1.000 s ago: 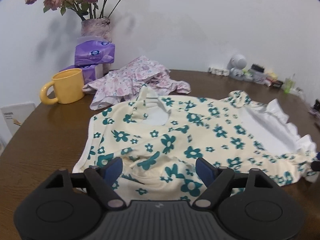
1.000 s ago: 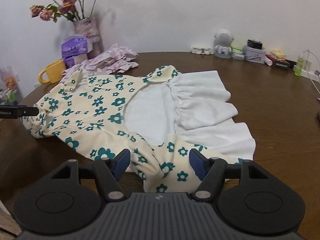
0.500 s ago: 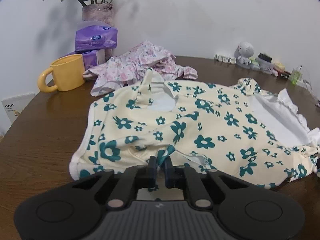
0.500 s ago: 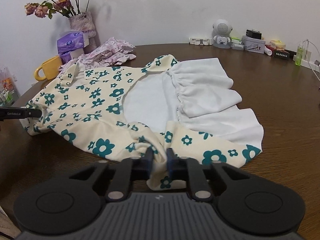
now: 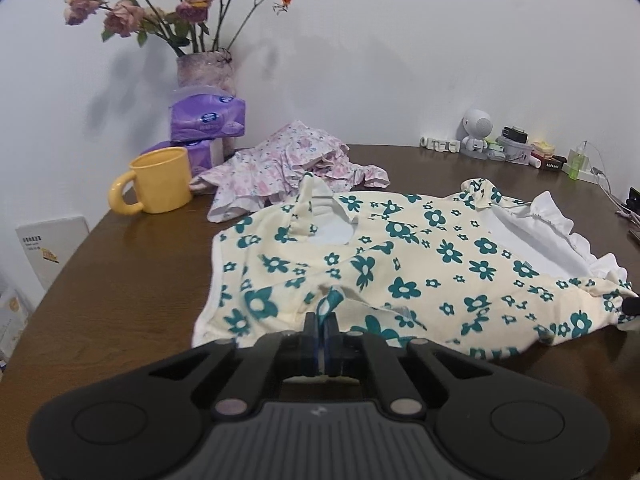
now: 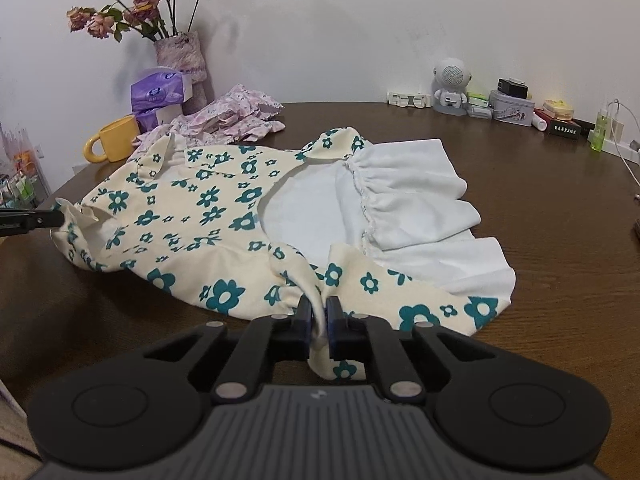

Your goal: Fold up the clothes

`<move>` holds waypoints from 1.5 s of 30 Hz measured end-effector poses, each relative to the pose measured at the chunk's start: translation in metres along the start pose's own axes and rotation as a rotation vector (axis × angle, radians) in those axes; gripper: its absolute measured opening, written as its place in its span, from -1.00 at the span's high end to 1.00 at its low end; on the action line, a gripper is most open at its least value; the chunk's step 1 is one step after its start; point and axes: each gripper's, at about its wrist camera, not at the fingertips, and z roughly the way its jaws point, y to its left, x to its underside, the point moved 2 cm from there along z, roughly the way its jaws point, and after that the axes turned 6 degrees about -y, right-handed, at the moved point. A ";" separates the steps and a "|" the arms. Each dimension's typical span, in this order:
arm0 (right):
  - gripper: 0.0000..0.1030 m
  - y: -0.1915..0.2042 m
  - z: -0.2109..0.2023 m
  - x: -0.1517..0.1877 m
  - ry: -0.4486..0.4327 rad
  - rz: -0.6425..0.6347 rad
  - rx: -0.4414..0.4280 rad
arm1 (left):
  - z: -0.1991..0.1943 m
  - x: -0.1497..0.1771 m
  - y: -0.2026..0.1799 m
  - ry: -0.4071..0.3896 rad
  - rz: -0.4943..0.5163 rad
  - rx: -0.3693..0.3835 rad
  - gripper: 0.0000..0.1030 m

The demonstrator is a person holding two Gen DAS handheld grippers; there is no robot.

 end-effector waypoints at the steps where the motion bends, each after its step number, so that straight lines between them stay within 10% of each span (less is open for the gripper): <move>1: 0.87 0.001 -0.001 0.001 0.004 -0.003 -0.001 | -0.004 0.003 0.001 0.004 -0.008 -0.008 0.98; 17: 0.87 0.002 -0.009 0.017 0.057 0.036 0.000 | -0.027 0.034 0.008 0.061 -0.109 -0.051 0.93; 20: 0.75 -0.001 -0.010 0.015 0.045 0.062 -0.008 | -0.027 0.022 0.009 0.014 -0.146 -0.032 0.60; 22: 0.65 -0.002 -0.010 0.012 0.035 0.068 -0.004 | -0.024 0.014 0.006 -0.015 -0.155 -0.026 0.00; 26: 0.26 0.001 -0.008 0.007 0.004 0.069 0.010 | -0.010 0.004 -0.003 -0.023 -0.150 -0.037 -0.13; 31: 0.26 0.000 0.001 0.010 0.009 0.095 0.039 | 0.013 0.005 -0.014 0.037 -0.131 -0.039 0.00; 35: 0.64 -0.002 0.007 0.013 0.015 0.124 0.055 | 0.023 0.012 -0.020 0.071 -0.079 -0.059 0.83; 45: 0.86 0.005 0.000 0.012 0.015 0.073 0.060 | 0.005 0.024 -0.012 0.068 -0.007 -0.111 0.95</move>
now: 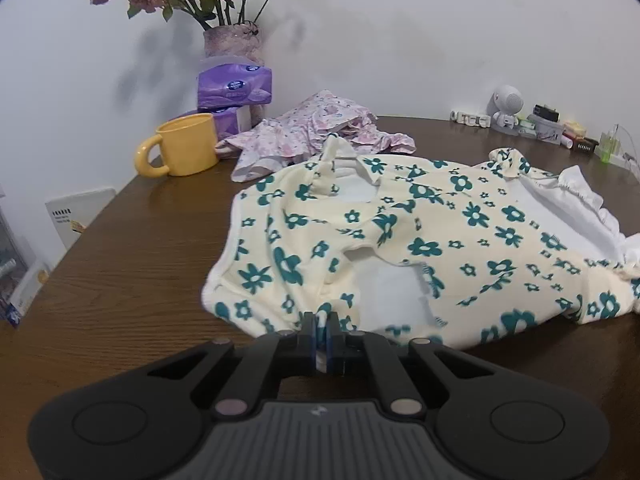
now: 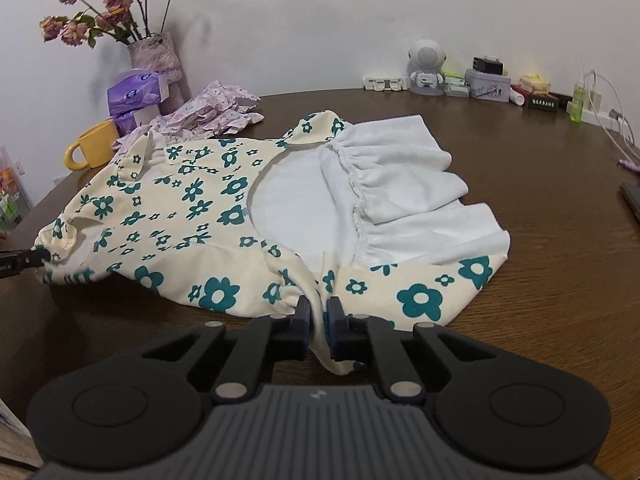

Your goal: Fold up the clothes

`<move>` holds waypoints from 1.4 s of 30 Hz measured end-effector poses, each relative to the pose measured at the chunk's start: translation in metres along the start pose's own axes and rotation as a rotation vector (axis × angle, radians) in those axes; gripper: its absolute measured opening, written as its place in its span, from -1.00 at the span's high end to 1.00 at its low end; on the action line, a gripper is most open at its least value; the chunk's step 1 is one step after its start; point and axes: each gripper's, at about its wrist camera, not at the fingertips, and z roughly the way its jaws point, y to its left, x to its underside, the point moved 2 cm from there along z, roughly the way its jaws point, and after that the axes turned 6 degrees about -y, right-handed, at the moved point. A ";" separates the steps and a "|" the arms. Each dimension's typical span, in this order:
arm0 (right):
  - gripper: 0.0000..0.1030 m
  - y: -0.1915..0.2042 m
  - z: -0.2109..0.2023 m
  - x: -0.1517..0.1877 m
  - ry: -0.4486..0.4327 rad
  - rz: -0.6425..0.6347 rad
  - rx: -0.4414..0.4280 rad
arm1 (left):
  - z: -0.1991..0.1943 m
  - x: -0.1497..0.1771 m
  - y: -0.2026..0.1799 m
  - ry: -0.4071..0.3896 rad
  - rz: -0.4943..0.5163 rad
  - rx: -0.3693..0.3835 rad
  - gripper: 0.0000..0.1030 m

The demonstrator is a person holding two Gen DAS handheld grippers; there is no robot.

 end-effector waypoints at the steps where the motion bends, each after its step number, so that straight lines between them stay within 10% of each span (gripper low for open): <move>1: 0.86 0.001 -0.001 0.000 0.000 -0.007 0.001 | -0.001 0.001 0.001 0.001 0.004 -0.005 0.95; 29: 0.89 0.001 -0.009 0.015 0.030 -0.054 0.029 | -0.010 0.013 0.006 0.009 0.045 -0.033 0.89; 32: 0.75 -0.009 -0.012 0.010 0.016 0.012 0.008 | -0.016 0.008 0.013 -0.009 -0.018 -0.012 0.73; 37: 0.28 -0.035 -0.021 -0.001 -0.024 0.088 0.054 | -0.029 -0.008 0.023 -0.071 -0.118 0.026 -0.23; 42: 0.06 -0.061 -0.016 -0.014 -0.035 0.098 0.128 | -0.027 -0.028 0.016 -0.116 -0.121 0.051 -0.39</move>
